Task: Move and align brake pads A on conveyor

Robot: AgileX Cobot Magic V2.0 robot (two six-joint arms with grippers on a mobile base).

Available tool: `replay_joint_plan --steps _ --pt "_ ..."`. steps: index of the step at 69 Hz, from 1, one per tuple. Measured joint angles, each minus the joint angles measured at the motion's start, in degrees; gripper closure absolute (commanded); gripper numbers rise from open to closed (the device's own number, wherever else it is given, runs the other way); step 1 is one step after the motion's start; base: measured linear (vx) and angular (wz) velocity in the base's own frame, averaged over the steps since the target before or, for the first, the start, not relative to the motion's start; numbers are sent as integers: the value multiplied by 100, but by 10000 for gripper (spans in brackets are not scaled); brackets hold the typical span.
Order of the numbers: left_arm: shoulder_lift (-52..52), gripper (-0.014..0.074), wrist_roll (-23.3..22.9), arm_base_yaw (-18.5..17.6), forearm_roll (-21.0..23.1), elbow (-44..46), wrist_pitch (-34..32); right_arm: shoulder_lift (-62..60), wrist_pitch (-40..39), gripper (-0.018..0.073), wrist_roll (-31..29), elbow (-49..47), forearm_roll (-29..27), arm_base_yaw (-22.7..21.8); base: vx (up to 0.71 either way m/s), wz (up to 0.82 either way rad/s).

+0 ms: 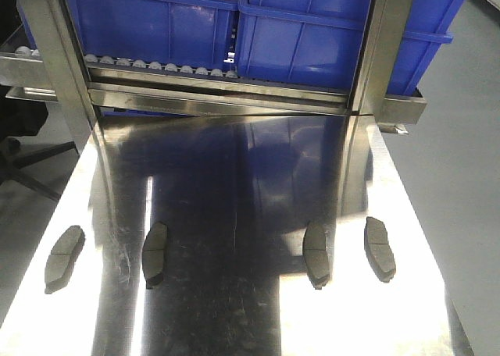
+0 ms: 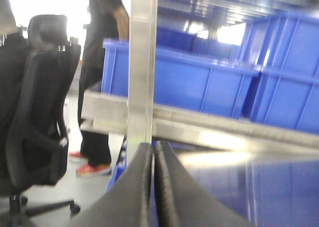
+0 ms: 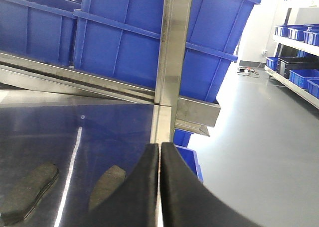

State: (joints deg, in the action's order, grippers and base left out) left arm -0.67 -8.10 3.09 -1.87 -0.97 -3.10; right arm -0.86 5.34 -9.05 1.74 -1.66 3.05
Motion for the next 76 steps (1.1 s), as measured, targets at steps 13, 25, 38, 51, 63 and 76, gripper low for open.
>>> replay_joint_plan --steps 13,25,38,51,63,76 --pt "429 602 -10 0 45 1144 526 0 0 569 0 0 0 0 0 0" --pt "1555 602 -10 0 48 2140 1888 0 0 569 0 0 0 0 0 0" --pt "2572 602 -10 0 48 2405 2743 0 0 569 0 0 0 0 0 0" --pt "3139 596 -10 0 48 2405 2936 0 0 569 0 0 0 0 0 0" --pt "3444 517 -10 0 48 2548 3227 0 0 569 0 0 0 0 0 0" --pt "3951 288 200 0 48 3261 3849 0 0 569 0 0 0 0 0 0"
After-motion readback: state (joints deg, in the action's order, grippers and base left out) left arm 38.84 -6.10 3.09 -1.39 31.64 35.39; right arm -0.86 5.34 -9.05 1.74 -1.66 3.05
